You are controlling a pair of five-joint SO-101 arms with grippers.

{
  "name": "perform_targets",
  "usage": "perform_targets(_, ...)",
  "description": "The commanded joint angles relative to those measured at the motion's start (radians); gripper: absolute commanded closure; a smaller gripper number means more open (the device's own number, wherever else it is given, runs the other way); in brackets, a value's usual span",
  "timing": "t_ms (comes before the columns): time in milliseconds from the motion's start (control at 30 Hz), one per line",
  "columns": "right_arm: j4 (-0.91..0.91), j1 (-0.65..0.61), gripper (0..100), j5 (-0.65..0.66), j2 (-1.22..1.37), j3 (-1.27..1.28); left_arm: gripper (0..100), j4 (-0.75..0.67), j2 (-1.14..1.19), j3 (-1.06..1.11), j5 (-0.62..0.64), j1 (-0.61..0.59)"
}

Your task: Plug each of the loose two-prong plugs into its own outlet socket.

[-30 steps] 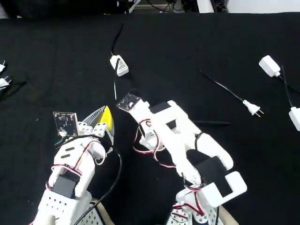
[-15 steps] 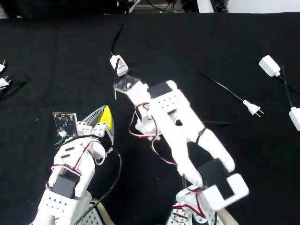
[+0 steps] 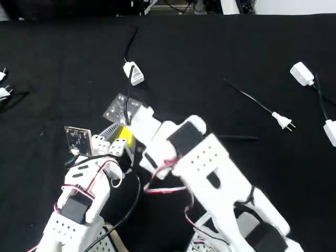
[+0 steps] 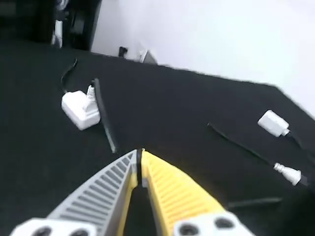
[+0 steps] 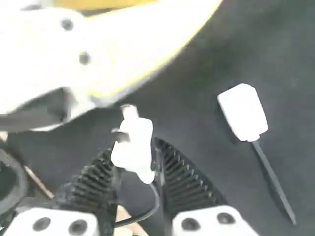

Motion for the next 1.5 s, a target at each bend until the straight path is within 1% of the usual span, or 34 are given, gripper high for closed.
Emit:
perform_targets(0,0.000,-0.018,98.6,-0.014,-0.028,0.050,97,-0.021,-0.077,0.008,0.002,0.012)
perform_targets(200,-0.121,-0.018,98.6,-0.012,-0.004,0.142,97,-0.021,-0.069,0.005,0.002,0.021)
perform_targets(367,-0.132,-0.018,98.6,-0.012,-0.012,0.104,97,-0.015,-0.066,0.008,0.003,0.024)
perform_targets(533,-0.077,-0.026,98.6,-0.023,-0.010,-0.030,97,0.064,-0.064,0.010,-0.003,0.084)
perform_targets(767,0.075,-0.026,98.6,-0.068,-0.010,-0.219,97,0.072,-0.064,0.010,-0.003,0.079)
perform_targets(867,0.118,-0.025,98.6,-0.068,-0.016,-0.249,97,0.072,-0.063,0.010,0.000,0.035)
perform_targets(933,0.132,-0.025,98.6,-0.068,-0.018,-0.265,97,0.074,-0.061,0.010,0.000,0.016)
perform_targets(1133,0.143,-0.025,98.6,-0.087,-0.010,-0.317,97,0.095,-0.061,0.010,0.002,0.019)
perform_targets(1233,0.143,-0.025,98.6,-0.087,-0.010,-0.338,97,0.097,-0.058,0.010,0.000,0.045)
perform_targets(1333,0.143,-0.025,98.6,-0.087,-0.010,-0.344,97,0.083,-0.017,0.012,-0.003,0.068)
perform_targets(1467,0.140,-0.021,98.6,-0.115,-0.008,-0.344,97,-0.008,0.063,0.016,-0.003,0.067)
